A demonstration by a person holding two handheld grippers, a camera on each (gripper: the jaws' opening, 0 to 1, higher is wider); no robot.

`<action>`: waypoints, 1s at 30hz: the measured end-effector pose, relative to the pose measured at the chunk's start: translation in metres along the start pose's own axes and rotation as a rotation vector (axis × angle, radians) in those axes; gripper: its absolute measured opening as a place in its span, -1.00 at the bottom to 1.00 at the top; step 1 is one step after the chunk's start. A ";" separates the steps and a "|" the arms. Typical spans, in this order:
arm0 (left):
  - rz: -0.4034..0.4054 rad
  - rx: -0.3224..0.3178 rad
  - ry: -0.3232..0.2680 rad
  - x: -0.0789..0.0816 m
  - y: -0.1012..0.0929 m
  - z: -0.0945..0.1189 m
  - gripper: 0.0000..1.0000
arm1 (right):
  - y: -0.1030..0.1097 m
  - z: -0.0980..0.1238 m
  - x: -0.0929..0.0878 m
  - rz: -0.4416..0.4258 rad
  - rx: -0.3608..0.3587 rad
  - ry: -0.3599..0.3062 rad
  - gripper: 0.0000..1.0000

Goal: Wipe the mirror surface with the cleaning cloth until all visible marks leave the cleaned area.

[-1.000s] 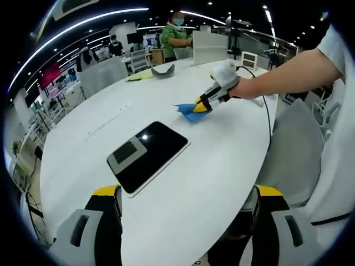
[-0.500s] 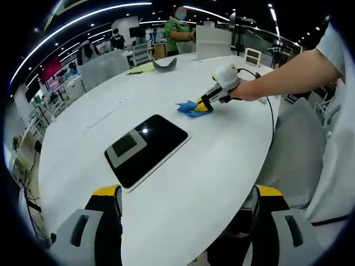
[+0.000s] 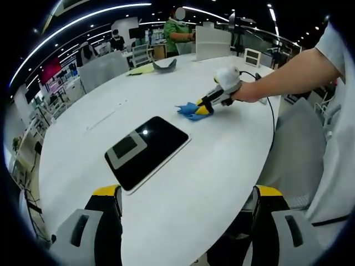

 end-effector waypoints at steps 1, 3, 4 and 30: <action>0.002 0.000 -0.004 0.001 0.000 0.002 0.98 | 0.002 0.000 0.000 0.017 0.007 0.005 -0.70; -0.001 0.000 -0.002 0.000 0.000 0.002 0.98 | 0.004 0.000 0.000 0.018 0.009 0.006 -0.64; -0.006 0.001 0.001 -0.002 0.000 0.002 0.98 | 0.006 -0.001 0.000 0.020 0.014 0.005 -0.61; 0.067 0.047 -0.004 -0.025 0.032 0.013 0.98 | 0.058 0.011 0.044 -0.067 0.034 0.005 -0.01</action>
Point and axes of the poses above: the point that each gripper's makers call its tool centre point, and the gripper's own axes: z roughly backward along the fingers, y roughly to its left, x roughly out of its top, the point moved 2 cm from there along z, roughly backward along the fingers, and after that the axes turned 14 degrees about x, right-handed, at the moved point
